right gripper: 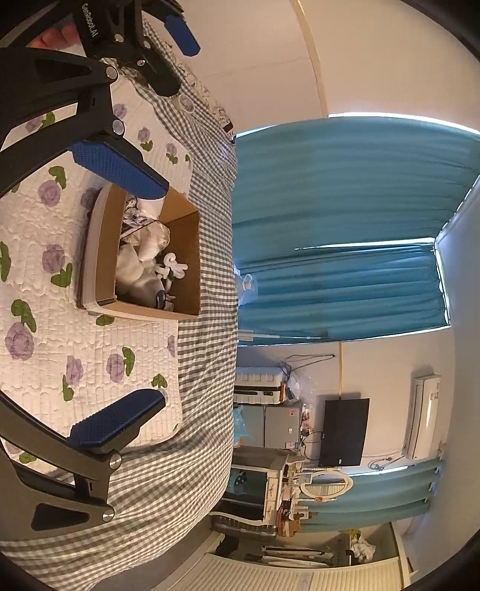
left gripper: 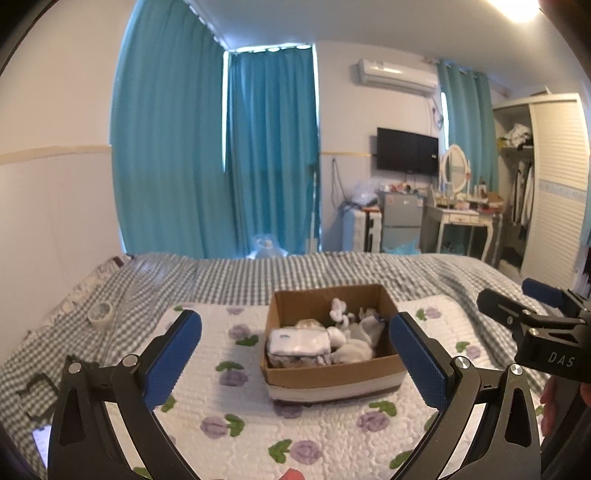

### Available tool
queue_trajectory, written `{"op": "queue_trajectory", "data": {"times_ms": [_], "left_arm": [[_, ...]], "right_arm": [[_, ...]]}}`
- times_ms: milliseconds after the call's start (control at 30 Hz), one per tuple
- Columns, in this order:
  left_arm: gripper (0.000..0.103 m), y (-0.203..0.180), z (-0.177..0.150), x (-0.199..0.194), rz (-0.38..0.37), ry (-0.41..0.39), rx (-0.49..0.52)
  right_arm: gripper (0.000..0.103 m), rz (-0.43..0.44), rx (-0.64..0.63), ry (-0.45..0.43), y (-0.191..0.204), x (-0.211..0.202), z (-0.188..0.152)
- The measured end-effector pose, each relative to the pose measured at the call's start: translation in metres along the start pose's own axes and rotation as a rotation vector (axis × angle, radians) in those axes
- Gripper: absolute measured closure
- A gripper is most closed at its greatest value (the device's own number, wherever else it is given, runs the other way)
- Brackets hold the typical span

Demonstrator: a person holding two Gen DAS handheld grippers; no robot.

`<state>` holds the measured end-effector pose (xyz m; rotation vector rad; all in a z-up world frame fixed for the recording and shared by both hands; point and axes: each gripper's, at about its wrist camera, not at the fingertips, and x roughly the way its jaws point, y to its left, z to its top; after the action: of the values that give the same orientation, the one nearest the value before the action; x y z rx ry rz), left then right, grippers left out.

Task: Organize soft objects

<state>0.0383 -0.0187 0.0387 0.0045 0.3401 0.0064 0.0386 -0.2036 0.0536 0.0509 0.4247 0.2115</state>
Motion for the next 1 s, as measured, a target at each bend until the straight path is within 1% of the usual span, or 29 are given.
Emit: {"op": "queue_trajectory", "data": {"times_ms": [267, 400, 667, 1000], "left_arm": [[0.000, -0.002, -0.005, 0.005, -0.020, 0.027, 0.002], [0.000, -0.004, -0.005, 0.005, -0.017, 0.029, 0.009], [0.000, 0.000, -0.008, 0.011, -0.028, 0.060, -0.011], [0.000, -0.001, -0.008, 0.009, -0.023, 0.056, 0.000]], "right_arm": [[0.000, -0.004, 0.004, 0.012, -0.002, 0.004, -0.001], [0.000, -0.001, -0.001, 0.013, -0.001, 0.005, -0.002], [0.000, 0.003, -0.007, 0.014, 0.001, 0.005, -0.003], [0.000, 0.011, -0.013, 0.016, 0.003, 0.006, -0.005]]}}
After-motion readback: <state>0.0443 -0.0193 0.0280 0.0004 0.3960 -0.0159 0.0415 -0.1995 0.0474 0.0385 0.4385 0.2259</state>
